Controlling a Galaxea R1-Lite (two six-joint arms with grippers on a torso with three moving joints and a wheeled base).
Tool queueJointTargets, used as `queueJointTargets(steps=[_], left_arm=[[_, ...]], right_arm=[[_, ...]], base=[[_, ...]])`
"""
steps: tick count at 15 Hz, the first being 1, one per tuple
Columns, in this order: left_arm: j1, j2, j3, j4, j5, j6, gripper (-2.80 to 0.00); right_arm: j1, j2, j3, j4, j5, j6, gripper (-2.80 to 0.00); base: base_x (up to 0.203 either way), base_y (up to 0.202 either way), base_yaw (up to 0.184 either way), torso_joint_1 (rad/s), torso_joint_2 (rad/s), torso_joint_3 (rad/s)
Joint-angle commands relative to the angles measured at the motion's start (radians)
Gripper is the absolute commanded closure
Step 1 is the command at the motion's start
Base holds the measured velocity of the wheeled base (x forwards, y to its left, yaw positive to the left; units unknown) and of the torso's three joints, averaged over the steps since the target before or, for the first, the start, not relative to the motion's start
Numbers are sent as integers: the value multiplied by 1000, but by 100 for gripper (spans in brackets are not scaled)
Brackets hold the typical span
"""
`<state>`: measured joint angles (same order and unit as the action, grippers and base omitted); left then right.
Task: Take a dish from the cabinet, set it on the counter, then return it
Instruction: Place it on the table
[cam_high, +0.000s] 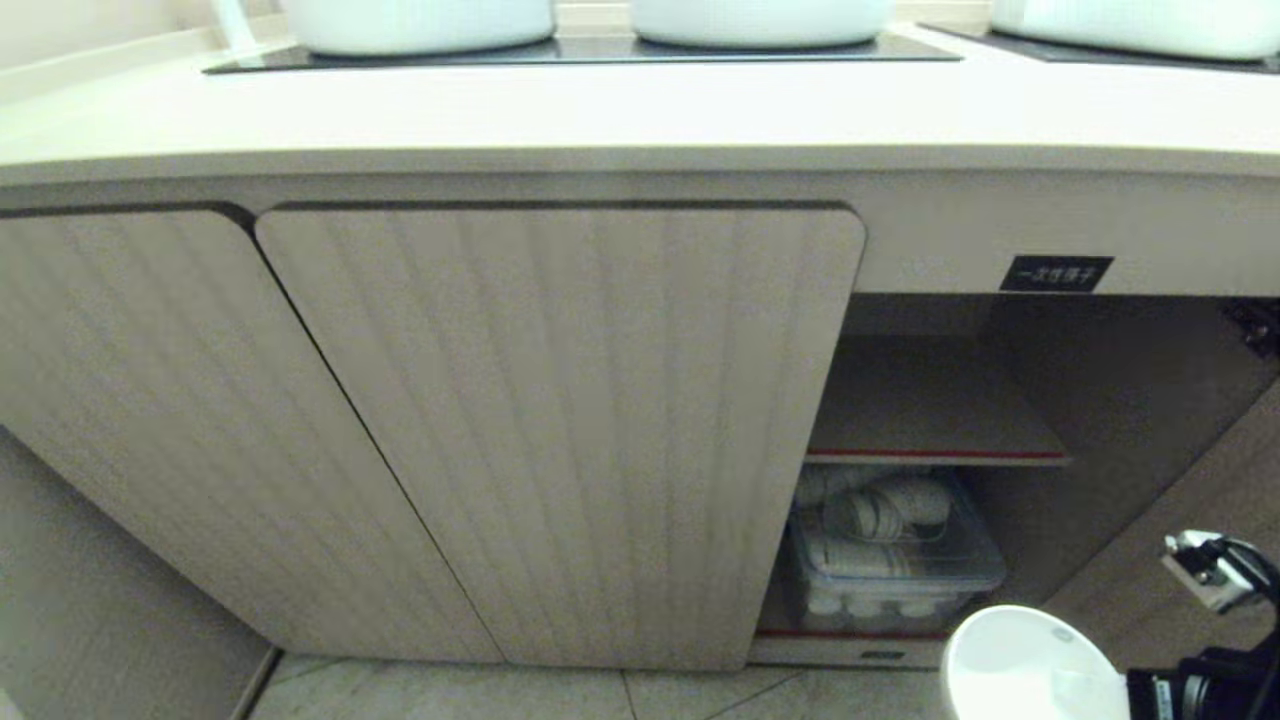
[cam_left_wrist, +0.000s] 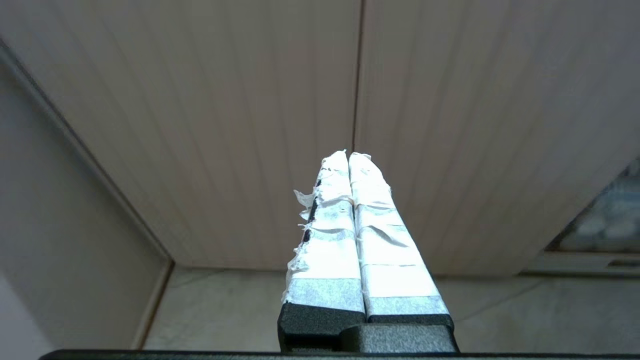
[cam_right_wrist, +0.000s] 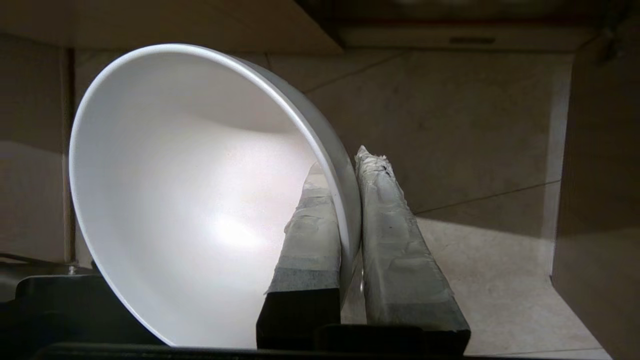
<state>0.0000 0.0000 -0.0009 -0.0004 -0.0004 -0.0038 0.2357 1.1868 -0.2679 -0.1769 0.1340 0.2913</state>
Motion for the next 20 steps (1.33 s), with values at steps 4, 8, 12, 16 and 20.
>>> queueJointTargets(steps=[4, 8, 12, 16, 20], left_arm=[[0, 0, 1, 0, 0, -1, 0], [0, 0, 0, -1, 0, -1, 0], [0, 0, 0, 0, 0, -1, 0], [0, 0, -1, 0, 0, -1, 0], [0, 0, 1, 0, 0, -1, 0]], right_arm=[[0, 2, 1, -1, -1, 2, 0], [0, 2, -2, -1, -1, 0, 0], [0, 2, -4, -3, -1, 0, 0], [0, 2, -4, -3, -20, 1, 0], [4, 2, -5, -1, -34, 2, 0]], base=[[0, 0, 0, 137, -499, -310], [0, 0, 0, 173, -476, -301], [0, 0, 0, 195, -480, -291], [0, 0, 0, 213, -499, -289], [0, 0, 0, 235, -532, -298]])
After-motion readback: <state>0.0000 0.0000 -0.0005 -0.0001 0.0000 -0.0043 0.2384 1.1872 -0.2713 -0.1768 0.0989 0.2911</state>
